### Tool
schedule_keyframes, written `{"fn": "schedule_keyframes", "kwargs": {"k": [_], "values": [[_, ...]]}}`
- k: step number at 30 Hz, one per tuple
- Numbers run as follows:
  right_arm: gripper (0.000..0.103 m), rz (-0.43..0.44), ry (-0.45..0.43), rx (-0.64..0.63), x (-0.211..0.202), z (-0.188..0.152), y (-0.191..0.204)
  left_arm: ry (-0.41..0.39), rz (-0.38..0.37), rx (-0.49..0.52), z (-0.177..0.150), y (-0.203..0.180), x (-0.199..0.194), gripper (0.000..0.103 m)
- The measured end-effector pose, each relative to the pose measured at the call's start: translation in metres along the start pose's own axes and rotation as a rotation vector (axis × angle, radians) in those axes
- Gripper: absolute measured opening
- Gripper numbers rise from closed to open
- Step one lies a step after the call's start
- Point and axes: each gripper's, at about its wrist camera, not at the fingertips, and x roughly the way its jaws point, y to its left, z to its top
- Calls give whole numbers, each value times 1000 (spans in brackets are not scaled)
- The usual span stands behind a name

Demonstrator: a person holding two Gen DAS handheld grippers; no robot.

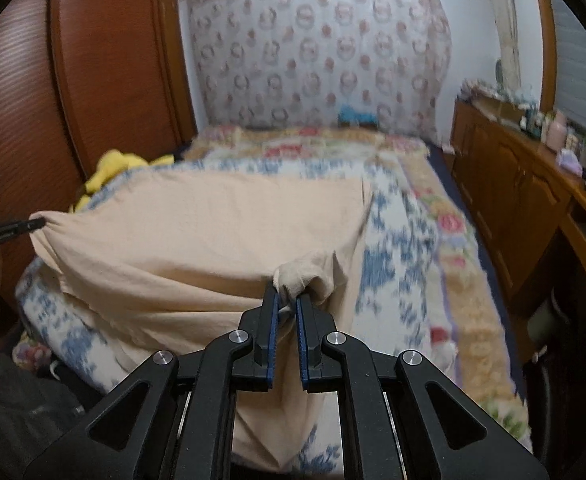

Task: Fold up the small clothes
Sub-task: 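Open both tools and press the folded shirt flat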

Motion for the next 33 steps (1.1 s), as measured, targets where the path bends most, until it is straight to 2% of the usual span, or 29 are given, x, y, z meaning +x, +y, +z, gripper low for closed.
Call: {"fn": "schedule_keyframes", "kwargs": {"k": [2,4,5,8,9,12,13,18,25,33], "values": [[21,-35,13,-9,2,-7,-2,11,16,5,-8,-2,1,3],[44,-73,17,-15,2,-10,-5,10,19,6,-12,-3,-1,4],[46,-86,11,-16,1,-10,-7,7,21,7,-13,-3,-3,5],[49,-107,-1,-19,0,-7,-10,-6,28,3,-15,-4,-9,13],[50,-113,-8,-18,0,-5,-10,-13,31,1,-14,-3,-12,19],[53,-95,-25,-28,4,-1,-5,-31,34,-6,-13,1,-18,27],[53,-88,-31,-32,8,0,-2,-36,34,-10,-12,2,-19,35],[54,-21,-26,-34,37,7,16,-36,31,-31,-11,9,-14,55],[54,35,46,-81,83,6,46,10,61,-38,-20,7,7,56],[54,44,109,-113,103,-5,62,51,77,-48,-31,7,20,56]]}}
